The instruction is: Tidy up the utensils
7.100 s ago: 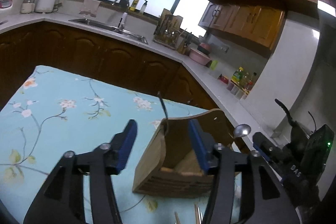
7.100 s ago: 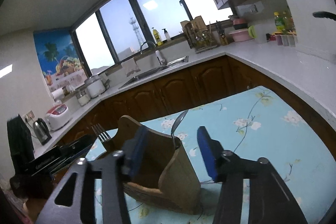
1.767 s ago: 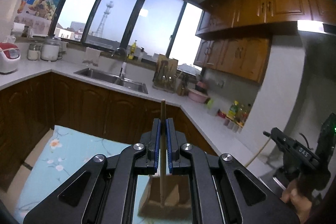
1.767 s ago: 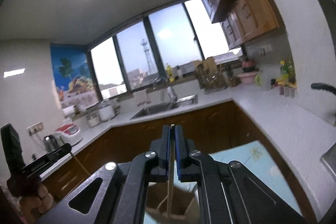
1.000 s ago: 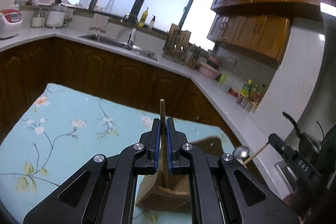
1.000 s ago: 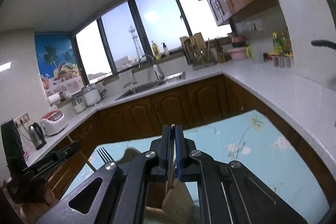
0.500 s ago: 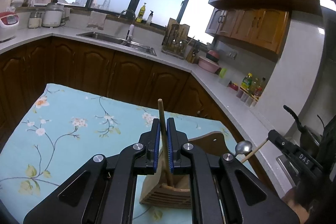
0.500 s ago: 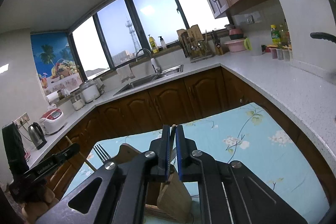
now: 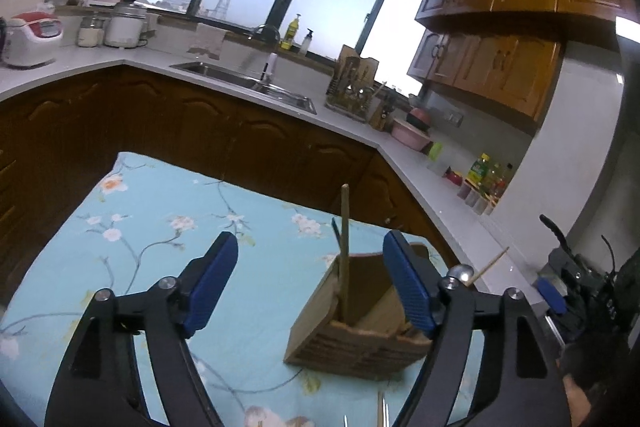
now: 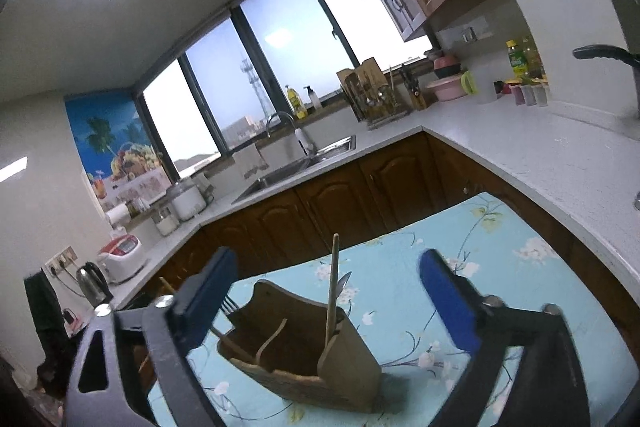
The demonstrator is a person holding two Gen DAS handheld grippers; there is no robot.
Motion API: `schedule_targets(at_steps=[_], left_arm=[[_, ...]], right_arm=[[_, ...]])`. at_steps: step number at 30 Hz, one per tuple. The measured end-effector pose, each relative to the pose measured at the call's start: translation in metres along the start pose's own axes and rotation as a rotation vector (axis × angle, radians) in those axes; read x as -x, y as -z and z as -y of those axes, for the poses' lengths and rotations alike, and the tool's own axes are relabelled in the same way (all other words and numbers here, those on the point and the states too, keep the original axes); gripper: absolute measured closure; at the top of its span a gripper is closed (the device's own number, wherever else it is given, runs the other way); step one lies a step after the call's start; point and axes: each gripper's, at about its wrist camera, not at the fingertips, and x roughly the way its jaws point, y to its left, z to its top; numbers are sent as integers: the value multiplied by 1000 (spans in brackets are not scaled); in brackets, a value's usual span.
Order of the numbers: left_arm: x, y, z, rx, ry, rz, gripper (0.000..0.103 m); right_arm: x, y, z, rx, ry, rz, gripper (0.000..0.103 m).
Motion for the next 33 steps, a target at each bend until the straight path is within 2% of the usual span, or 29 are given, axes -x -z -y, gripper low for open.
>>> schedule_targets(at_steps=[2,9,18,27,33], left_arm=[[10,4,-4,8,-8,-5,20],[54,30,-12,1,-19,-17,18],[92,81,-30,6,-63,-102,18],[97,131,-41,-6,-116,-218,18],[87,150,-43,-20,-135,-288,18]], right_arm=[[9,3,1,-6,-4,2,6],[42,25,4,-18,-10,-39,5],[85,69,24,-55,37,-107,5],[105,113,36,-52,75,-208,5],[104,129,33,-29,76,-245,5]])
